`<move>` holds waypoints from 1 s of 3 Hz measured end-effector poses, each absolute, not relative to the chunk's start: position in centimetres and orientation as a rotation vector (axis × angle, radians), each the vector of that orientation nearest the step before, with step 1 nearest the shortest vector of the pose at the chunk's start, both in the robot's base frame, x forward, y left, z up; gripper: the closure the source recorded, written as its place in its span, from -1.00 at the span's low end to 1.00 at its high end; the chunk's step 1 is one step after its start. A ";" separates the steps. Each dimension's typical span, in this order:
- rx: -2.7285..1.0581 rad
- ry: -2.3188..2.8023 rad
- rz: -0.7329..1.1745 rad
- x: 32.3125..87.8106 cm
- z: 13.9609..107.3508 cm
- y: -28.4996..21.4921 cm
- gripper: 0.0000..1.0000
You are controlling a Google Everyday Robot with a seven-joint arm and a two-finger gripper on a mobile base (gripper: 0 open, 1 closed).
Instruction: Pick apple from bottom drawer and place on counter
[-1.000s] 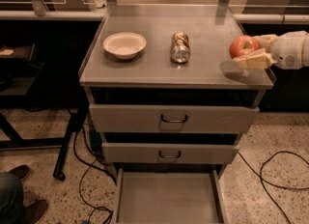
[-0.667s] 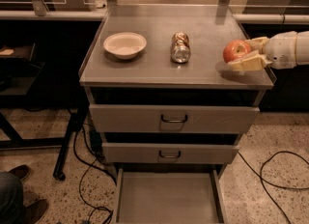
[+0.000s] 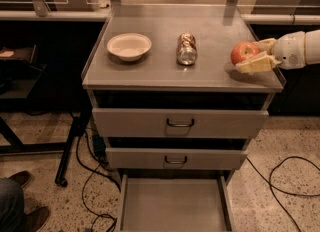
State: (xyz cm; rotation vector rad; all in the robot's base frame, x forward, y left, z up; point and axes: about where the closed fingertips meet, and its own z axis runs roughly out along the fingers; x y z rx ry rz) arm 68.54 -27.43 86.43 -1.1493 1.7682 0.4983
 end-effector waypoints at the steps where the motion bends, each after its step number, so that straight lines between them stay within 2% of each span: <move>1: -1.113 1.838 0.570 70.2 86.4 -28.6 1.00; 3: -1.172 1.886 0.688 70.5 85.3 -27.2 1.00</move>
Offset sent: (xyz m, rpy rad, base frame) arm 0.0507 -0.0446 0.0256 0.0244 0.1642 0.0048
